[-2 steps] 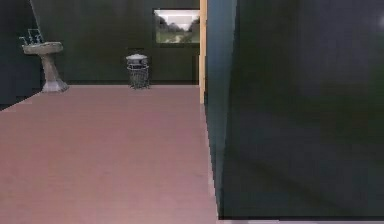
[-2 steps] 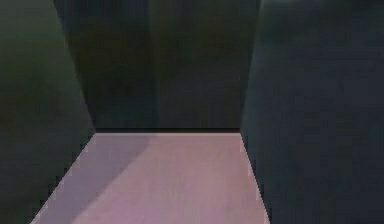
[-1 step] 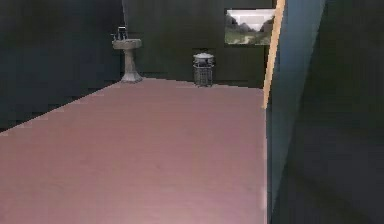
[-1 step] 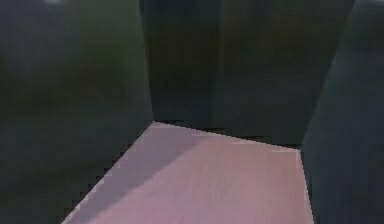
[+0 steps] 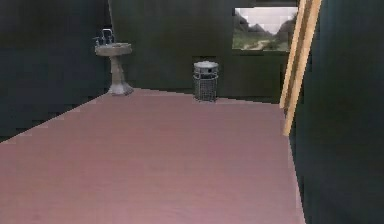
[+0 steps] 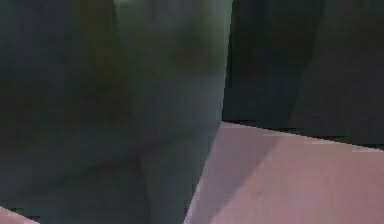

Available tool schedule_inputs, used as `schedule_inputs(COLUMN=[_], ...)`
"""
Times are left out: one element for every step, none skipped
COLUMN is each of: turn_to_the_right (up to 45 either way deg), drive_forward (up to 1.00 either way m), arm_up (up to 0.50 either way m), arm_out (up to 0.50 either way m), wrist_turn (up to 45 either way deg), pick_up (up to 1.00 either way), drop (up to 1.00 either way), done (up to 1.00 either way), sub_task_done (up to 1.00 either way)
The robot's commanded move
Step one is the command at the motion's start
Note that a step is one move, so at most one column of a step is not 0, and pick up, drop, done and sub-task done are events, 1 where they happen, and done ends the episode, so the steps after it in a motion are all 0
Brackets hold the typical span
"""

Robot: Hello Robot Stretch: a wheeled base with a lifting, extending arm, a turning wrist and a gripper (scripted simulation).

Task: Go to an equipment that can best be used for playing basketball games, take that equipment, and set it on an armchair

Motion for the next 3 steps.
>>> schedule_inputs(turn_to_the_right=[12.0,0.0,3.0], drive_forward=[0.00,1.00,0.00], arm_up=[0.00,0.00,0.00], arm_out=[0.00,0.00,0.00], wrist_turn=[0.0,0.0,0.0], pick_up=[0.00,0.00,0.00], drop=[0.00,0.00,0.00], done=[0.00,0.00,0.00], sub_task_done=[0.00,0.00,0.00])
